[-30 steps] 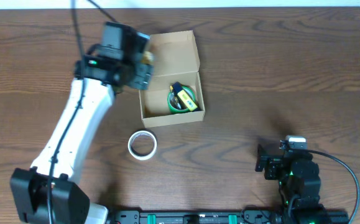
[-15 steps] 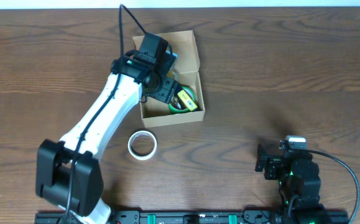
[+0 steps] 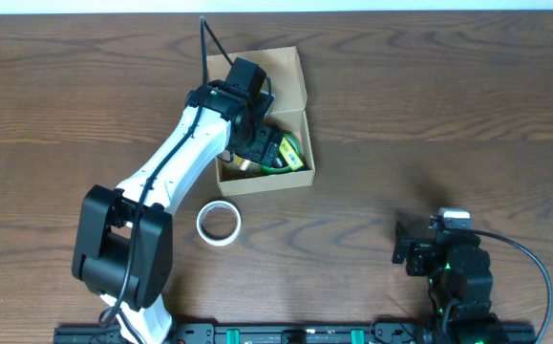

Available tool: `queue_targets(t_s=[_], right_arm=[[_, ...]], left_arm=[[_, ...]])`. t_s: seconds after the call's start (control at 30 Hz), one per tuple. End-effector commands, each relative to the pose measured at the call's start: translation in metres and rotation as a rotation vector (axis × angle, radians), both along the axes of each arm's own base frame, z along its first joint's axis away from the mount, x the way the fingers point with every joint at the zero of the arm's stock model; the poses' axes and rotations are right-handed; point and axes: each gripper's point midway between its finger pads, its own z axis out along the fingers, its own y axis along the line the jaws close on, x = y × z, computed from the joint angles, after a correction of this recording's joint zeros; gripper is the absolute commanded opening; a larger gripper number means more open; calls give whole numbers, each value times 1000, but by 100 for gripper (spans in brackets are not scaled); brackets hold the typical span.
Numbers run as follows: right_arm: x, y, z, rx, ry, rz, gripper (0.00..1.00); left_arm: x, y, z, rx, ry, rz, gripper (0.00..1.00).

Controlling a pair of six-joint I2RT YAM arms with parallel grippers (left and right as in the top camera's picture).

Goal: Pack container
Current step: 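Lower the yellow notepad into the box and release it, then move the left gripper to the white tape roll and grasp its rim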

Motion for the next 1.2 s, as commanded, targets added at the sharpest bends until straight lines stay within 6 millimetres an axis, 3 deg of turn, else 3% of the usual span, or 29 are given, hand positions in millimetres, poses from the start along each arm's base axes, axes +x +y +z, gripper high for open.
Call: queue_targets(t_s=[0.0,0.2,0.37,0.5,0.57,0.67,0.77,0.93,1.03,1.17], right_arm=[[0,-1,0,10,-4,-13,99],[0,-1,0,10,-4,-13,99],[0,-1,0,10,-4,-13,99],[0,-1,0,10,-4,-13,99],[0,-1,0,10,-4,-13,99],[0,-1,0,10,-4,-13,99],[0,-1,0,10,-4,-13,99],[0,-1,0,10,-4,-13,100],[0,-1,0,10,-4,-13,99],[0,-1,0,10,-4,-13,99]], left_arm=[[-3,0,-4,1,16,5,95],[8,0,3,0,-40,11,95],[25,3,62,-31,-241,34,95],[17,9,108,-92,-321,119,95],[10,15,121,-105,-332,188,95],[-18,21,137,-118,-379,279,95],[-63,33,127,-174,-400,407,95],[-109,62,94,-235,-386,572,95],[-126,73,73,-242,-357,636,95],[-145,89,30,-232,-267,821,95]])
